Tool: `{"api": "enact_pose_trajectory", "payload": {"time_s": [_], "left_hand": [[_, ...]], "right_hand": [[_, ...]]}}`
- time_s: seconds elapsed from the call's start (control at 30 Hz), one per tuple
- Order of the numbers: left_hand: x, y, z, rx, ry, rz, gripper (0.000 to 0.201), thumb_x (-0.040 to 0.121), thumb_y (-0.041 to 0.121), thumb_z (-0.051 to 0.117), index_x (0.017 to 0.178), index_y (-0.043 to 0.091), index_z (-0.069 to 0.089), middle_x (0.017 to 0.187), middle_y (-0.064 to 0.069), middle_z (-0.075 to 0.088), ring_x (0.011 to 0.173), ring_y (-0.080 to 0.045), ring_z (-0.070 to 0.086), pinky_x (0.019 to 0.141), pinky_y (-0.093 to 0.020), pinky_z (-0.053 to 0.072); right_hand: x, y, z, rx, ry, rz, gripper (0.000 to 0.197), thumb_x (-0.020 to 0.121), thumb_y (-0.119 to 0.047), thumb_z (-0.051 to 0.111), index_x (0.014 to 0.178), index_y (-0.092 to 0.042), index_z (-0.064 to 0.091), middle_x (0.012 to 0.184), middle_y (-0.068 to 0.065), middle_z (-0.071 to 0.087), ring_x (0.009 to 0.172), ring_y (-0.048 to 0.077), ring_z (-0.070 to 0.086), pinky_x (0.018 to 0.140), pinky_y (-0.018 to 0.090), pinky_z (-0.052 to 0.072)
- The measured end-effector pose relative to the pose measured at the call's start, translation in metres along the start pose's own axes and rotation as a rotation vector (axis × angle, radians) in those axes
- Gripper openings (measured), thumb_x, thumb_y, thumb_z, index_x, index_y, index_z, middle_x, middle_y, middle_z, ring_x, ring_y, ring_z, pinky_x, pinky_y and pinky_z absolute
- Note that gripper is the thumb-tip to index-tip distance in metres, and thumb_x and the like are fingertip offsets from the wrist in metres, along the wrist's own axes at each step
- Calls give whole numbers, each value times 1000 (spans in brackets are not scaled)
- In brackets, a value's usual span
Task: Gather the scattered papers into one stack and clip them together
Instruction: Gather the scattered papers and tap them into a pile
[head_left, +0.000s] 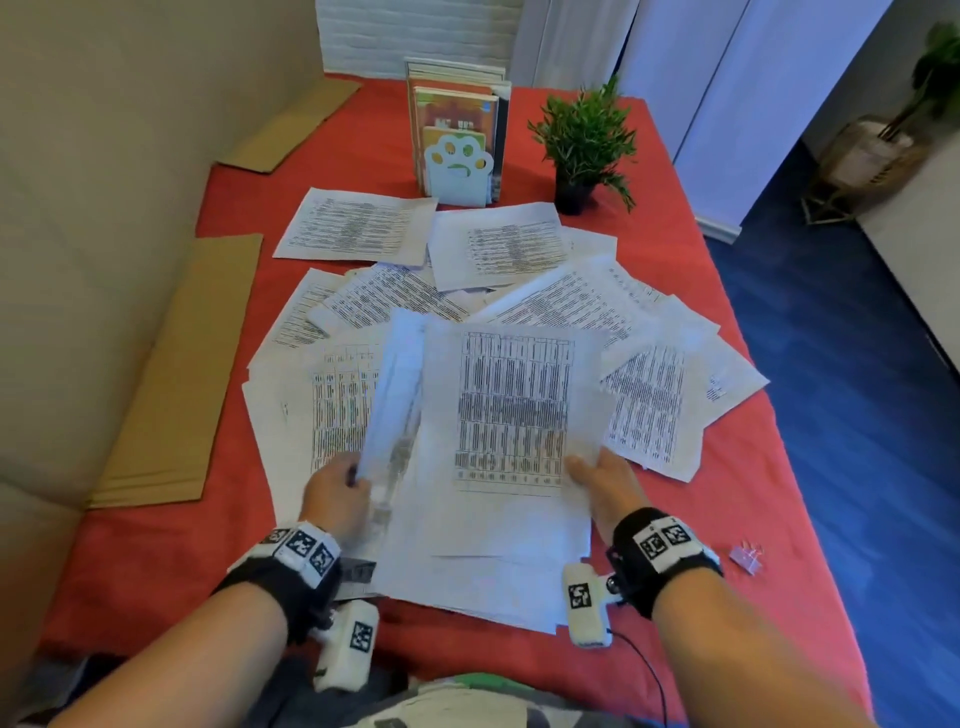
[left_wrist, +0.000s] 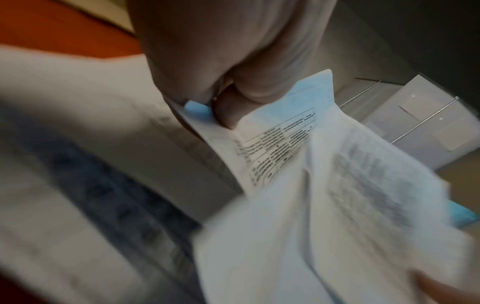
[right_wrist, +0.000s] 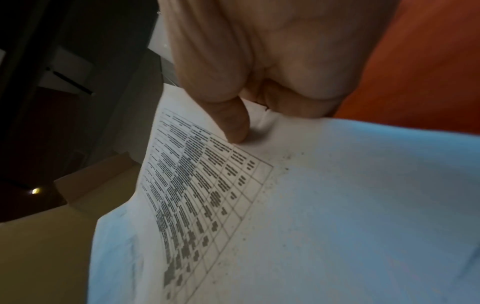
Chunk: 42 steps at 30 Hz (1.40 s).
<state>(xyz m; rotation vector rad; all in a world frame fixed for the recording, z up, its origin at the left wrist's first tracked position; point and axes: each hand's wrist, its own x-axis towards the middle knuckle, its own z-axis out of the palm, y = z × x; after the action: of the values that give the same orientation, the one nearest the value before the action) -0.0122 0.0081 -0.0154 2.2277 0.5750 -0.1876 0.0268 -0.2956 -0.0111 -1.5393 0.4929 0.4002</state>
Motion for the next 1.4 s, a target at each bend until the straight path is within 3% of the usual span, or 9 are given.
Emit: {"api": "enact_pose_trajectory", "payload": {"time_s": [0.13,0.27,0.57,0.8,0.9,1.07,1.17,1.27,1.4], "left_hand": [[-7,13,10,-74,-153,1,28,88,6,53,114,14,62,101,2,63,98,-21,60,80,-26,43],[6,-1,-11,152,112,-96,42,86,13,58,127,10,53,133,-16,49,119,-34,49,103,-42,41],[18,-11,-24,127,-32,-254,111,63,-2,78,149,14,10,144,-19,37,129,-37,43,100,-40,44],[2,-10,-8,-33,-122,-95,41,90,0,42,130,9,42,101,-10,57,84,-26,55,72,-28,42],[3,-17,-5,-53,81,-144,23,90,0,38,108,4,51,86,-16,57,77,-30,53,68,-35,44],[3,-23,-14,-86,390,-440,33,88,10,46,118,-1,54,130,-22,47,115,-40,44,96,-44,39],[3,-26,-24,86,236,-427,34,90,13,43,118,-2,55,133,-23,45,124,-42,37,107,-51,29],[3,-28,-23,169,99,-256,27,91,-2,40,102,-11,63,88,-24,49,110,-45,50,97,-51,31],[-5,-20,-19,-23,66,-166,18,85,-5,45,79,-8,62,72,-12,46,83,-34,53,69,-36,38]], "right_hand": [[3,0,17,-43,58,4,40,85,8,53,119,-12,49,101,14,65,88,32,66,79,42,58],[6,2,20,-301,167,-16,38,75,7,48,108,-10,58,99,15,67,93,34,66,85,47,56],[9,20,33,-260,190,-9,13,69,1,49,79,-2,58,72,13,58,67,24,54,62,34,45],[5,13,44,-288,142,-63,9,75,-1,54,79,-5,61,73,11,56,67,21,50,63,33,41],[3,14,43,-310,125,-122,14,77,0,53,88,8,56,73,10,50,68,20,46,63,32,38],[3,14,52,-332,80,-210,21,75,-13,53,59,-24,47,85,1,41,72,12,39,61,26,34],[2,7,59,-339,52,-197,20,83,-11,59,73,-28,60,111,-3,46,101,11,47,90,30,43],[6,3,70,-417,161,-188,25,71,-23,51,50,-34,54,92,2,46,79,18,45,73,29,40],[12,7,75,-420,319,-99,13,78,-14,59,86,-8,67,129,12,45,100,33,57,83,37,53]]}}
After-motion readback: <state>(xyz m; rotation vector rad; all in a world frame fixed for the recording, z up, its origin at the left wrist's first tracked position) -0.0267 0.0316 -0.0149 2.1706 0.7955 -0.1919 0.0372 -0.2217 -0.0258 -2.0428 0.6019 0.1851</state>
